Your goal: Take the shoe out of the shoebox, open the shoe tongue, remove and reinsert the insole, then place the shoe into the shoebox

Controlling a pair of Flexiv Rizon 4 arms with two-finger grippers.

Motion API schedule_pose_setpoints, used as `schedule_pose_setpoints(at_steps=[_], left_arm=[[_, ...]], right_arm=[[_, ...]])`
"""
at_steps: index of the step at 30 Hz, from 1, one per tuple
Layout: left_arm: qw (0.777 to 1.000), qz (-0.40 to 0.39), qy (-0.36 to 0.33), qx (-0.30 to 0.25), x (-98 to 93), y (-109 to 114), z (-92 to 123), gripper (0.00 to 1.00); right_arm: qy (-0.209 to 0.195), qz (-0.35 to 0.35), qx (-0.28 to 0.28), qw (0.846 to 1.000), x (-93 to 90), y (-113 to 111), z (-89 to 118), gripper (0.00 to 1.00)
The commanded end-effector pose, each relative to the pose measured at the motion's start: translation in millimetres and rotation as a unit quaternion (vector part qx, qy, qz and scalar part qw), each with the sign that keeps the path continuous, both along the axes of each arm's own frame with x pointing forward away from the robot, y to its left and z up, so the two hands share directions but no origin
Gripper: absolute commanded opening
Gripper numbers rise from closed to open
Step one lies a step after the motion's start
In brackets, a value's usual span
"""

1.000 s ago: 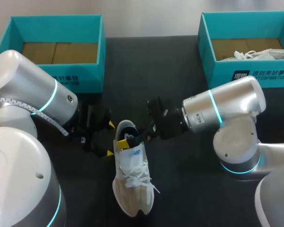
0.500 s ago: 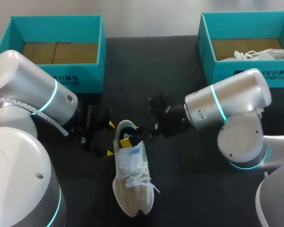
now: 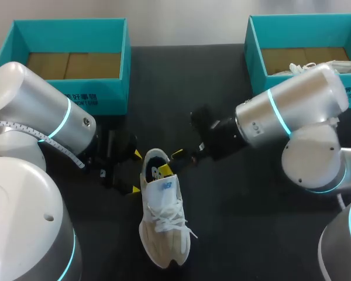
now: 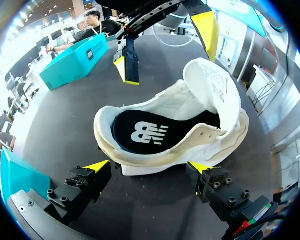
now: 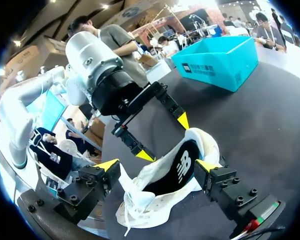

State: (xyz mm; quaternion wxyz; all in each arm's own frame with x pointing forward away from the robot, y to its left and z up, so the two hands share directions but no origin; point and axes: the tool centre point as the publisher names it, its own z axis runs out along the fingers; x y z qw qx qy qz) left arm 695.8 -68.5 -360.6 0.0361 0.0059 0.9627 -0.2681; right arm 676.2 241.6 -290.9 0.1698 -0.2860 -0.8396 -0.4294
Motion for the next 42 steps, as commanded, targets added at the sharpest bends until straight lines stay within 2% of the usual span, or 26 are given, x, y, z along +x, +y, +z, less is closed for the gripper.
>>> schedule_pose_setpoints(at_steps=[1, 12, 17, 18, 20, 24, 25, 26, 33, 35, 38, 42], left_arm=[[1.000, 0.000, 0.000, 0.000, -0.9, 1.1, 0.8, 1.00], [0.998, -0.051, 0.046, -0.001, 20.3, 49.6, 18.8, 1.00], [0.996, -0.071, 0.052, 0.017, 34.6, 77.2, 29.3, 1.00], [0.996, -0.075, 0.051, 0.019, 38.5, 83.0, 31.9, 1.00], [0.996, -0.077, 0.047, 0.025, 46.7, 94.0, 38.1, 1.00], [0.994, -0.098, 0.037, 0.029, 65.3, 116.7, 50.0, 1.00], [0.994, -0.099, 0.034, 0.031, 71.0, 121.8, 52.1, 1.00], [0.994, -0.101, 0.034, 0.033, 76.3, 126.5, 54.3, 1.00], [0.988, -0.145, 0.015, 0.060, 105.9, 155.5, 70.0, 1.00], [0.983, -0.172, 0.020, 0.067, 114.3, 164.9, 74.9, 1.00], [0.983, -0.172, 0.020, 0.067, 114.3, 164.9, 74.9, 1.00], [0.983, -0.172, 0.020, 0.067, 114.3, 164.9, 74.9, 1.00]], right_arm=[[0.010, 0.019, -0.041, 0.999, 0.7, -17.5, 17.4, 1.00], [0.037, 0.058, -0.120, 0.990, 20.3, -45.0, 36.7, 1.00], [0.049, 0.059, -0.185, 0.980, 31.8, -55.0, 47.2, 1.00], [0.048, 0.056, -0.200, 0.977, 34.0, -55.8, 49.9, 0.85], [0.049, 0.052, -0.224, 0.972, 37.8, -55.6, 55.9, 0.49], [0.046, 0.041, -0.240, 0.969, 43.9, -54.2, 66.6, 0.19], [0.047, 0.036, -0.245, 0.968, 45.1, -53.6, 68.4, 0.03], [0.048, 0.033, -0.248, 0.967, 46.3, -52.8, 70.3, 0.00], [0.042, -0.011, -0.318, 0.947, 49.4, -41.6, 86.1, 0.00], [0.042, -0.022, -0.317, 0.947, 47.7, -37.6, 89.2, 0.00], [0.042, -0.054, -0.326, 0.943, 44.7, -32.7, 91.7, 0.00], [0.042, -0.054, -0.326, 0.943, 44.7, -32.7, 91.7, 0.00]])
